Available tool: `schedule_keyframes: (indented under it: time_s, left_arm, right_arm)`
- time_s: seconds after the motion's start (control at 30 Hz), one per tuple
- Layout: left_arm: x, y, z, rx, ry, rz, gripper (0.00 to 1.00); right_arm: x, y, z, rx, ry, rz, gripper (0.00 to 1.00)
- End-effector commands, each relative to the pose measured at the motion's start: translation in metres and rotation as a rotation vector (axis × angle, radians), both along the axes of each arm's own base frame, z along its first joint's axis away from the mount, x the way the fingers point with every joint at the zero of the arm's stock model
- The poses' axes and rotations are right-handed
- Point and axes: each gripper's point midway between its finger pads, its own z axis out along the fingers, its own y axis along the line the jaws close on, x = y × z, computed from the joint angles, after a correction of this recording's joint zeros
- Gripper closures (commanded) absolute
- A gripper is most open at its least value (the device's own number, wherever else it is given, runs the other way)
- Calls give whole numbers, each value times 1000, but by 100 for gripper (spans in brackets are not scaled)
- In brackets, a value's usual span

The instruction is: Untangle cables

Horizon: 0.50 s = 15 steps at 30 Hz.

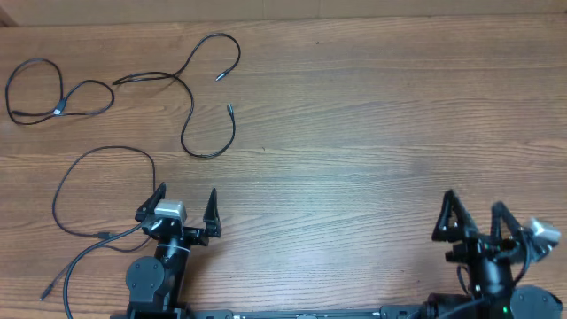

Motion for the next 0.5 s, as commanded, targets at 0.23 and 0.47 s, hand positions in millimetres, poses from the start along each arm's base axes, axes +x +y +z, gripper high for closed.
schedule_keyframes:
  time_s: [0.23,0.47]
  left_arm:
    - [0,-3,-2,21,-8,-17,0]
    - [0,-3,-2,21,-8,-17,0]
  right_arm:
    - [43,-1,-12,-32,-211,14,0]
    - [54,0,-40,-34,-186,26,0]
